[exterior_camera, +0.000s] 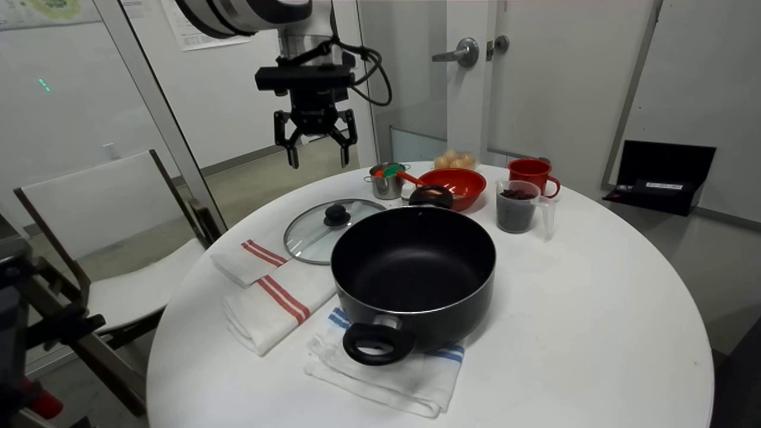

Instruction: Pick up the lid, then place it on the pot

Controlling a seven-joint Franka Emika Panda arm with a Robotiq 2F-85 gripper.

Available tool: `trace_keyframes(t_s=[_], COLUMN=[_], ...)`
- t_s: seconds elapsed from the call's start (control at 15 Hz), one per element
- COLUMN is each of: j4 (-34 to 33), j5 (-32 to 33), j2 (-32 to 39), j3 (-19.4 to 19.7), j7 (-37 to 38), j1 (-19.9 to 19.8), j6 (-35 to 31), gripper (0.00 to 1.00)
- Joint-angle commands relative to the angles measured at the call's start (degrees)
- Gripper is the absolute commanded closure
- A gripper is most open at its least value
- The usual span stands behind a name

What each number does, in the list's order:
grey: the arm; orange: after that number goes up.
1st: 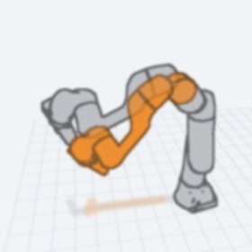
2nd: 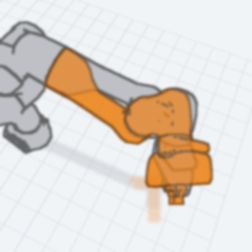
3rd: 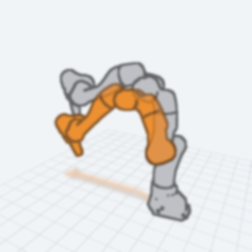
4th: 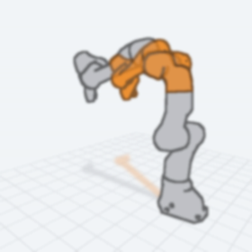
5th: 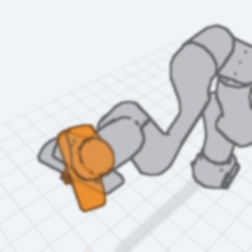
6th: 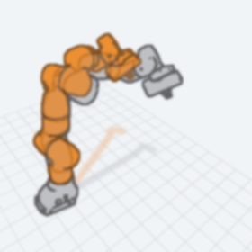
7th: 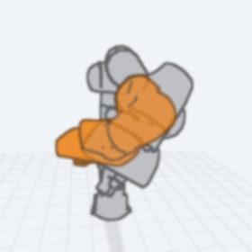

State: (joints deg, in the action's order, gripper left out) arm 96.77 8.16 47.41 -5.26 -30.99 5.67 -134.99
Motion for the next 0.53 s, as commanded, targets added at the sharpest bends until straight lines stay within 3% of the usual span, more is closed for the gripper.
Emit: trace_keyframes(t_s=[0.0, 0.47], j4=[-7.3, -13.5], j5=[3.0, 5.1], j2=[6.7, 14.3], j3=[-0.9, -1.4], j7=[0.1, -0.4], j1=[-0.3, 0.1], j6=[-1.6, -4.1], gripper=[0.00, 0.00])
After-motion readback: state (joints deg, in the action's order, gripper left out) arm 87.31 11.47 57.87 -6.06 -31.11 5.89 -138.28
